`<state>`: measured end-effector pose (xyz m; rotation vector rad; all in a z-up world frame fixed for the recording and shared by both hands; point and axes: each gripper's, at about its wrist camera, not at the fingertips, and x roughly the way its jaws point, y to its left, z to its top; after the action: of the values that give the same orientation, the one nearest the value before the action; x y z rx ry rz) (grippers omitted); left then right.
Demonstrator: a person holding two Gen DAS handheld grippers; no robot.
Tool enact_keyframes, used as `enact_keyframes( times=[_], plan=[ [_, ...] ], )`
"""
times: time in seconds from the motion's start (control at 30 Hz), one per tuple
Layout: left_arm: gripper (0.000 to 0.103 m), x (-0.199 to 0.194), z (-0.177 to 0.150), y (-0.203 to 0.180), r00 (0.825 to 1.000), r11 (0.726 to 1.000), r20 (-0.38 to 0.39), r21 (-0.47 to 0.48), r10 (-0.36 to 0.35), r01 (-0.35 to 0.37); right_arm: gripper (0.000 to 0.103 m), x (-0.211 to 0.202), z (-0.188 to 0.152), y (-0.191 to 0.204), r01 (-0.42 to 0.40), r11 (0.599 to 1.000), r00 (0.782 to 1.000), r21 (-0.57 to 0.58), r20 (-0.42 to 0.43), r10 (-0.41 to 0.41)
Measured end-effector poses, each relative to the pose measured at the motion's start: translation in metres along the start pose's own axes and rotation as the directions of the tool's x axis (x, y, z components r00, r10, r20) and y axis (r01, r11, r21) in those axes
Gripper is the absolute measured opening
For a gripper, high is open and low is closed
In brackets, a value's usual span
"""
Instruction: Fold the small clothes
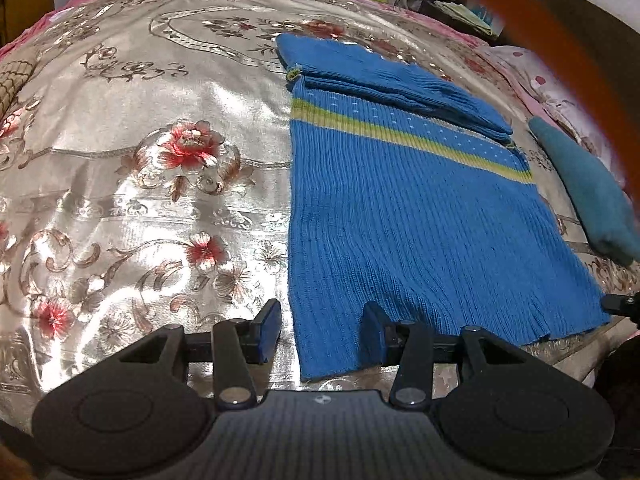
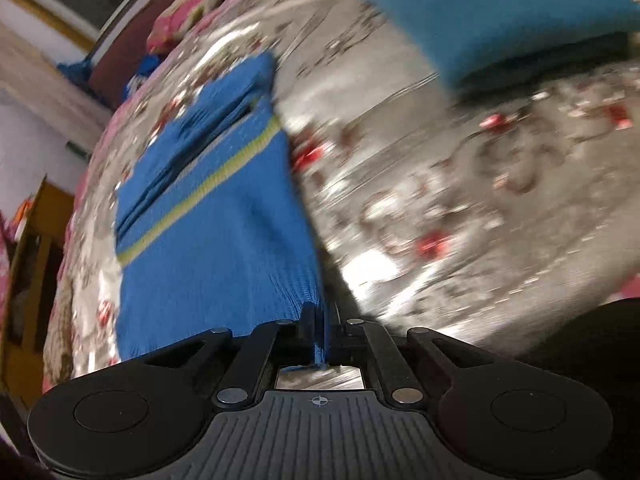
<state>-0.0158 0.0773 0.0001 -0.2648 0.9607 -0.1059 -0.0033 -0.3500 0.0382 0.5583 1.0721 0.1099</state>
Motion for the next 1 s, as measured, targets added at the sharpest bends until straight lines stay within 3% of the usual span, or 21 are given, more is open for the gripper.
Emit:
enact_keyframes(
  times=[0.17, 0.23, 0.37, 0.53, 0.73, 0.83, 1.0],
  plan=[
    [0.054, 0.002, -0.001, -0.006, 1.0, 0.999, -0.007, 0.041, 0.015, -0.015, 0.003, 0.004, -0.005, 0.009, 0.029, 0.998, 0.999, -0.064, -0.017, -0.03],
    [0.054, 0.001, -0.001, -0.007, 1.0, 0.999, -0.005, 0.049, 0.018, -0.018, 0.011, 0.009, -0.006, 0.013, 0.033, 0.996, 0.999, -0.081, -0.037, -0.036],
    [0.051, -0.001, 0.0, -0.007, 1.0, 0.999, -0.008, 0.041, -0.001, 0.001, 0.011, 0.008, -0.006, 0.019, 0.018, 0.995, 0.999, -0.099, -0.027, -0.021],
    [0.051, 0.0, 0.003, -0.007, 1.0, 0.999, -0.006, 0.037, -0.001, 0.002, 0.02, 0.005, -0.002, 0.011, 0.003, 0.998, 1.0, -0.068, -0.008, -0.004],
    [0.052, 0.006, 0.011, 0.007, 1.0, 0.999, -0.007, -0.035, -0.013, 0.013, 0.021, 0.012, 0.001, -0.001, -0.012, 1.0, 1.0, -0.007, 0.013, 0.012],
    [0.055, 0.008, 0.011, 0.004, 1.0, 1.0, -0.01, -0.013, -0.013, 0.013, 0.027, 0.02, 0.001, -0.004, -0.03, 0.999, 1.0, 0.019, 0.009, 0.03],
    [0.056, 0.008, 0.013, 0.002, 0.999, 0.999, -0.009, -0.002, -0.05, 0.05, 0.028, 0.035, 0.0, 0.001, -0.055, 0.998, 0.998, 0.012, -0.014, 0.056]
  ],
)
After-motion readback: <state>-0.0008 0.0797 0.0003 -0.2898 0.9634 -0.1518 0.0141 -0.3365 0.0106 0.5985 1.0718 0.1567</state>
